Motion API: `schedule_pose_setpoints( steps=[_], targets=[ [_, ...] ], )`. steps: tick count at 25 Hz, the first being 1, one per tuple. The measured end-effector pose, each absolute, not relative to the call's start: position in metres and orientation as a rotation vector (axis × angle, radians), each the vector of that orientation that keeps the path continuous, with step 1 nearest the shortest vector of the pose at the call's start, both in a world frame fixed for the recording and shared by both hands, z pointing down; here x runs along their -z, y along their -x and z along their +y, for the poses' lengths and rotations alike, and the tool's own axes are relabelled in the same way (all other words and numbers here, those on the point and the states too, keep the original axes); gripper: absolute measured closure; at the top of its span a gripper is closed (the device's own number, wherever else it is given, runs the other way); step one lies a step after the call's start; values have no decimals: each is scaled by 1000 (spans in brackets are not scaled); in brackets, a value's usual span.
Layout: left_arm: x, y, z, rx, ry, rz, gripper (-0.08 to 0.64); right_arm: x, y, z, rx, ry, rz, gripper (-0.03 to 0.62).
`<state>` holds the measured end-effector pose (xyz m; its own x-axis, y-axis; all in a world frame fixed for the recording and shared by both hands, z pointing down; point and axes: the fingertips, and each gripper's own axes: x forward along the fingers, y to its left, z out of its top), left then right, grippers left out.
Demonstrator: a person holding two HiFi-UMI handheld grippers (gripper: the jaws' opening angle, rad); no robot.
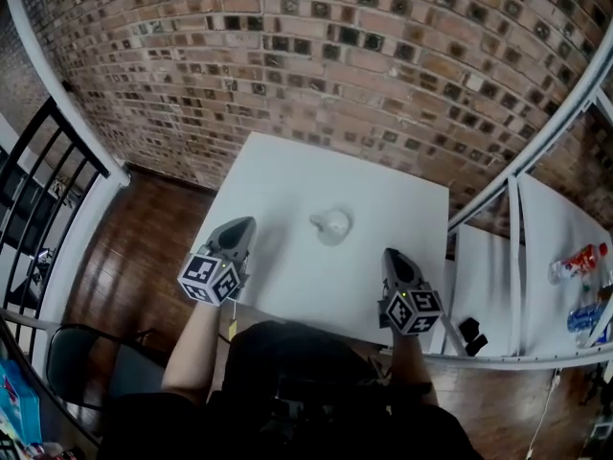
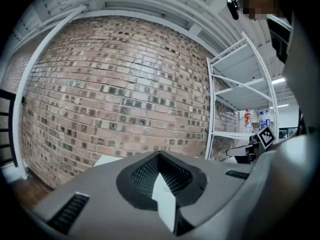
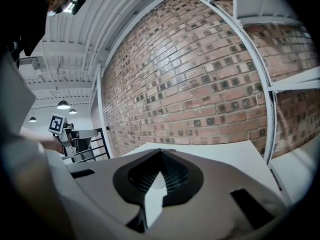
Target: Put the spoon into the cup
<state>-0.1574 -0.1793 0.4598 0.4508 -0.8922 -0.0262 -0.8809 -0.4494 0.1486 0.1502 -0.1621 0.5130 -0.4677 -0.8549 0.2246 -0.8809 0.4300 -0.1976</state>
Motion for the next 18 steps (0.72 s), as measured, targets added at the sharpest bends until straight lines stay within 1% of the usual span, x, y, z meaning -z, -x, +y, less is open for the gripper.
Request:
schedule_pose_setpoints(
  steps=[4, 9, 18],
  targets=[
    [-461, 149, -176, 158, -2591, -1544, 557, -517, -143, -159, -368, -1513, -2553, 591],
    [-463, 138, -181, 130, -2621, -1507, 557, -519, -134, -162, -352, -1493, -2549, 591],
    [-459, 146, -181, 176, -2606, -1591, 557, -514, -140, -171, -402, -1551, -2584, 591]
  ],
)
